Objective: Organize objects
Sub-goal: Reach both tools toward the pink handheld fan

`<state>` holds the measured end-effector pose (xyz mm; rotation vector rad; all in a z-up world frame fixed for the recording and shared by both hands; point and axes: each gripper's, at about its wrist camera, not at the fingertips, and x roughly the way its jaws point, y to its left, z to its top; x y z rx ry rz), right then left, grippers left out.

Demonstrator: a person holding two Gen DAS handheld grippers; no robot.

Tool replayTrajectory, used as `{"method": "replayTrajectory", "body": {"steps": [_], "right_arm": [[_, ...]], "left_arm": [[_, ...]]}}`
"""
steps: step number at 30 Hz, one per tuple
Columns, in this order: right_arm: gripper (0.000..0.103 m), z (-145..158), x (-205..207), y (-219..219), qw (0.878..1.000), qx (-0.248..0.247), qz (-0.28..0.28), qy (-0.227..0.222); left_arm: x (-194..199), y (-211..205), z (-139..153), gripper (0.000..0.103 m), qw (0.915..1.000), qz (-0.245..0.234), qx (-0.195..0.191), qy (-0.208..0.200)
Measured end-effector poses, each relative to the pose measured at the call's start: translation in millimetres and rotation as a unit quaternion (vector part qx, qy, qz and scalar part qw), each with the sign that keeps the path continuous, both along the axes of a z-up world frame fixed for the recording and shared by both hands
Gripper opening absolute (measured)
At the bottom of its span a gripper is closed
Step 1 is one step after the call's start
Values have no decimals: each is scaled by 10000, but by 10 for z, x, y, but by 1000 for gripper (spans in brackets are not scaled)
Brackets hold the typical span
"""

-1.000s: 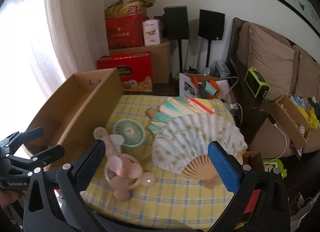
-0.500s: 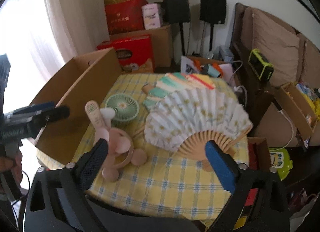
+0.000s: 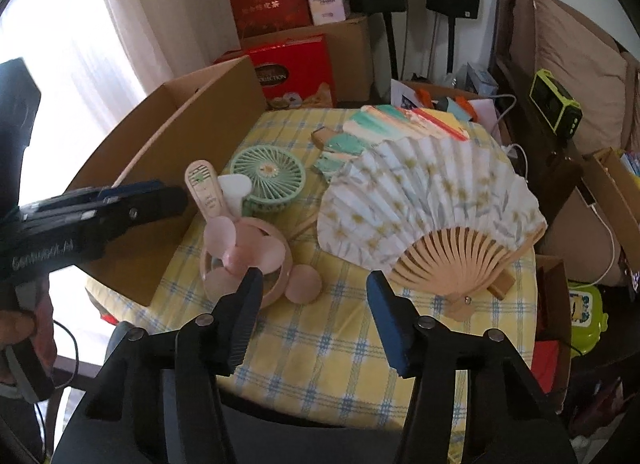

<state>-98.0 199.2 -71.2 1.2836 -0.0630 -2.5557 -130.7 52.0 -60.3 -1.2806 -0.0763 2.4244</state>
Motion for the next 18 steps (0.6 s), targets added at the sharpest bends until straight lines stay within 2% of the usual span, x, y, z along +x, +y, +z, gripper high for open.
{"method": "replayTrajectory", "body": {"steps": [9,13,15,18], "right_arm": [[56,-15,-42,204,9994,-214,-254,-90],[52,-82,-120,234,9972,-653,-197,-319],[47,-155,-182,232,9942,-938,-158,-510],[46,-275,-276,202,9891,-1251,-116,-766]], "left_arm": [[282,69,-278,35,9996,-155,-37,-238],[343,66,-406,35,9991,-177,-92,-370],[340,64,-445,35,9990,-165,-132,-398],[333,48,-495,35,9989,-130,-157,-426]]}}
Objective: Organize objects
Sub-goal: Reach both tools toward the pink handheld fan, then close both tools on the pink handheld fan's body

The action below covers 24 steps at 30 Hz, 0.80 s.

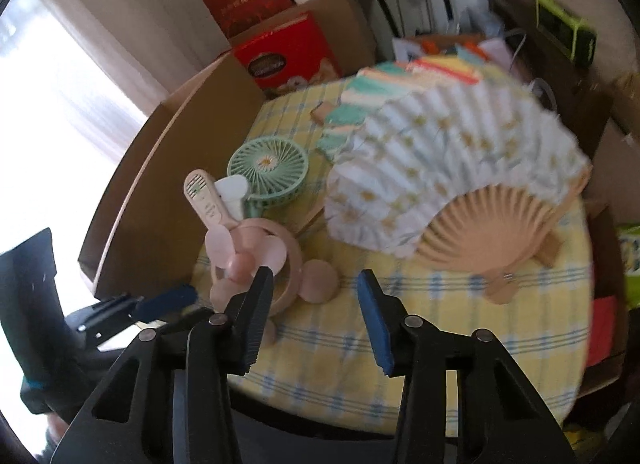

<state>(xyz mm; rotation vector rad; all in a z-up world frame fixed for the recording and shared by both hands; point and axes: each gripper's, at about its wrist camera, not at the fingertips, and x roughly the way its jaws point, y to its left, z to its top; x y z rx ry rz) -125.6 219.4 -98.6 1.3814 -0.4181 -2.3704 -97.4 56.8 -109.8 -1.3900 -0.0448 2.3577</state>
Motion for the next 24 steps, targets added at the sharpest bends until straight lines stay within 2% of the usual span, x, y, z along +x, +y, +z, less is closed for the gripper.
{"method": "replayTrajectory", "body": {"steps": [7,11,16,20,24], "right_arm": [[46,-108,-136,-73,9980,-576,130,-208],[46,-100,-224,-162,9978,-589,187,-221],[46,-131,-320,-284,9969,-657,330,-290],[56,-166,-348,-352,9954,-757,451,-387],[58,-192,-341,-436,9953,-689,548,-401]], "left_arm": [[-40,-26,-86,37,9999,50,79,-75],[-69,-85,-92,37,9993,148,337,-105],[-111,-95,-112,37,9989,173,417,-121],[-168,-94,-141,44,9985,212,469,-172],[-219,-86,-192,47,9984,225,454,-248]]}}
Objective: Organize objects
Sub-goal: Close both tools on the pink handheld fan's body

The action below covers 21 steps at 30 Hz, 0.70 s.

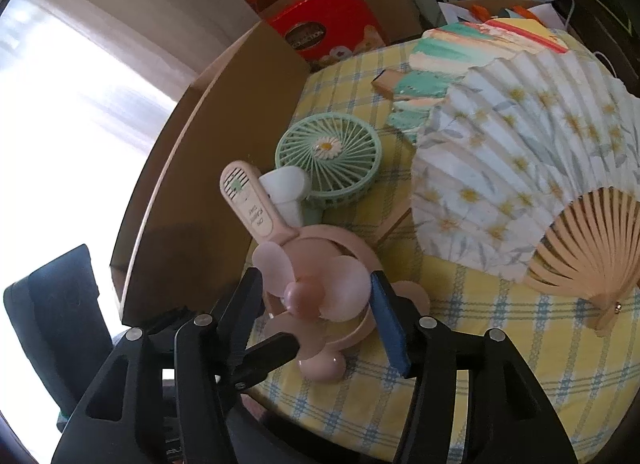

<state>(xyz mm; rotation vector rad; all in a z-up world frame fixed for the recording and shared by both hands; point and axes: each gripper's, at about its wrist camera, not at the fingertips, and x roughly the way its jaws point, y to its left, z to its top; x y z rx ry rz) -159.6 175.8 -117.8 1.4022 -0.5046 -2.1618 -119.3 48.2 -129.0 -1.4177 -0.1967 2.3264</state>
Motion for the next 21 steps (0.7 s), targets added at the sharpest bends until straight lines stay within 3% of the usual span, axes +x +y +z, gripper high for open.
{"method": "replayTrajectory", "body": {"steps": [3,9,15,21], "right_arm": [[58,-5,8,-85,9999,150,49,40],[58,8,63,-226,9982,575,118,155],[55,-89,42,-275,9988,410,252,-1],[55,-98,48,-294,9990,379,230,18]], "left_arm": [[-23,9,-39,53,10000,-6,21,-65],[-72,22,-110,56,9999,-6,30,-155],[-100,21,-149,58,9994,-58,225,-251],[-74,26,-128,55,9997,-41,164,-175]]}}
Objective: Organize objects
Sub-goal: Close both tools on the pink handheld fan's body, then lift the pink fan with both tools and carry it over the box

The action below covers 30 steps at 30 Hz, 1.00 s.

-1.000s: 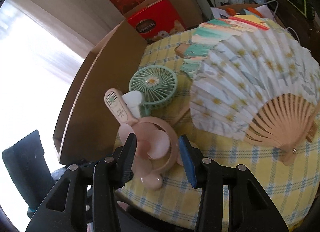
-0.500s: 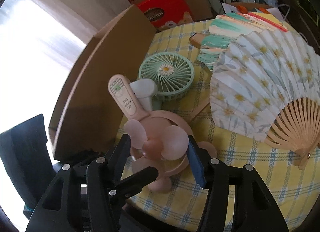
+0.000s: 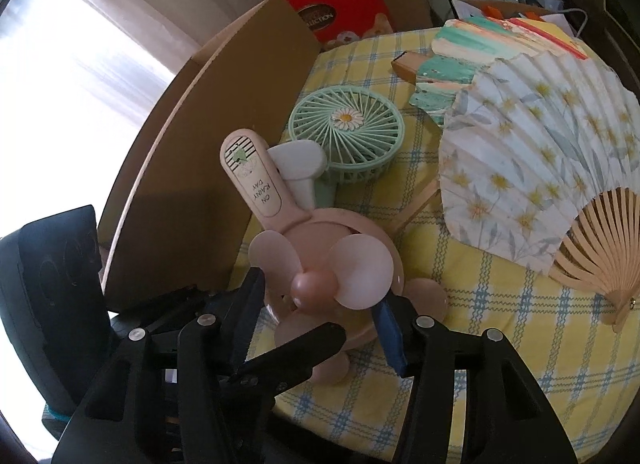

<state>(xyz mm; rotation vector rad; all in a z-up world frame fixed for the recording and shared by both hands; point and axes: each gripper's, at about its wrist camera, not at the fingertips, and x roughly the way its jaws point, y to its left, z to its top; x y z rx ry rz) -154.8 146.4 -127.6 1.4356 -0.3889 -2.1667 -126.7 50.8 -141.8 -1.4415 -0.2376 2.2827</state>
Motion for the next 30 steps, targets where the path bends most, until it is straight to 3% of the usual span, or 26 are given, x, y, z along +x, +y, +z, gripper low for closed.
{"method": "replayTrajectory", "body": {"steps": [6,17,30], "right_arm": [[50,117,43,-31,9999,-81,97,108],[51,230,142,-70,9995,-142,164,225],[51,646,302,-139,9973,-245,271,644]], "left_arm": [[54,-18,101,53,9998,-9,168,125],[158,-62,285,53,9991,48,85,420],[258,-226,644,53,9966,67,289,772]]}}
